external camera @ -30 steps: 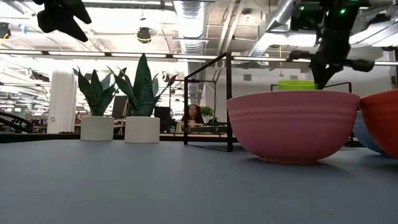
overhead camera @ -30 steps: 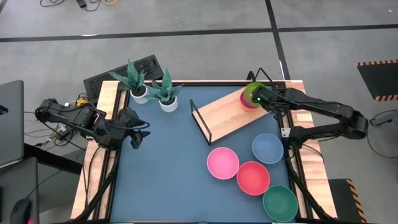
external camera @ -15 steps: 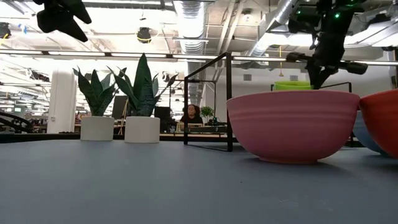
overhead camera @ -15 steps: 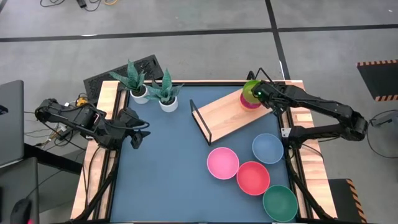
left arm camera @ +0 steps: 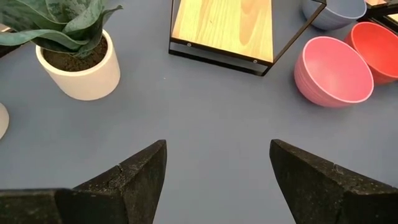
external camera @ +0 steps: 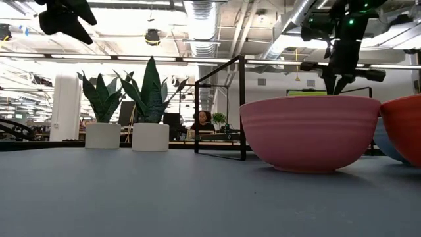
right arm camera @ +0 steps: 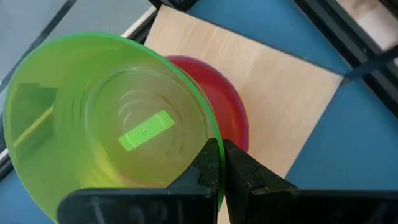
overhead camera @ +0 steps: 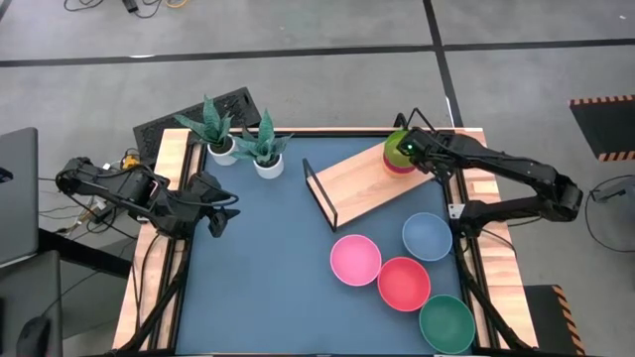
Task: Place and stack bowls onto a shelf
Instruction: Stack the small green bowl on top of the small purple bowl on the shelf, then put the large blue bowl on the shelf
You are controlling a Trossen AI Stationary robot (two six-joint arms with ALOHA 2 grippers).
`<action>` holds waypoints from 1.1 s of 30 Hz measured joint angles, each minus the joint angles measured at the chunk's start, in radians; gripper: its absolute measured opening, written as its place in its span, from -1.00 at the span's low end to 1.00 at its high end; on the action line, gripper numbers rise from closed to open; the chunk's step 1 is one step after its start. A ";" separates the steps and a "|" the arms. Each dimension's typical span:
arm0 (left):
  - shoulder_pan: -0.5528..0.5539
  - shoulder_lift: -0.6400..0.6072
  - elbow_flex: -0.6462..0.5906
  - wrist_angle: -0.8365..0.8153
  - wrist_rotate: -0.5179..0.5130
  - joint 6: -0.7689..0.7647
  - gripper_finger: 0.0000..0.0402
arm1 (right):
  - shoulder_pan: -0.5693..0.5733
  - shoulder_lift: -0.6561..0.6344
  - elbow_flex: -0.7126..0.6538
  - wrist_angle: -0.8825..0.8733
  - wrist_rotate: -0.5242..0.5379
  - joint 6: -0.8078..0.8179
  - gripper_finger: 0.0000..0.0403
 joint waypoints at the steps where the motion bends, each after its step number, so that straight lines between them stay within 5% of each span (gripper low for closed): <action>1: 0.000 0.000 0.000 0.000 0.000 0.000 0.34 | -0.001 0.005 0.000 0.002 -0.003 -0.007 -0.86; 12: 0.000 0.000 0.000 -0.008 0.002 0.000 0.34 | -0.005 0.025 0.000 0.014 -0.020 -0.060 -0.59; 22: 0.000 0.000 0.000 -0.015 0.003 0.000 0.34 | -0.005 0.018 0.003 0.023 -0.014 -0.147 -0.06; 29: 0.000 0.000 0.000 -0.016 0.005 0.000 0.34 | -0.002 -0.075 0.075 0.023 -0.016 -0.353 0.18; 33: 0.000 0.000 0.000 -0.016 0.005 0.002 0.34 | 0.056 -0.129 0.131 0.025 -0.107 -0.553 0.19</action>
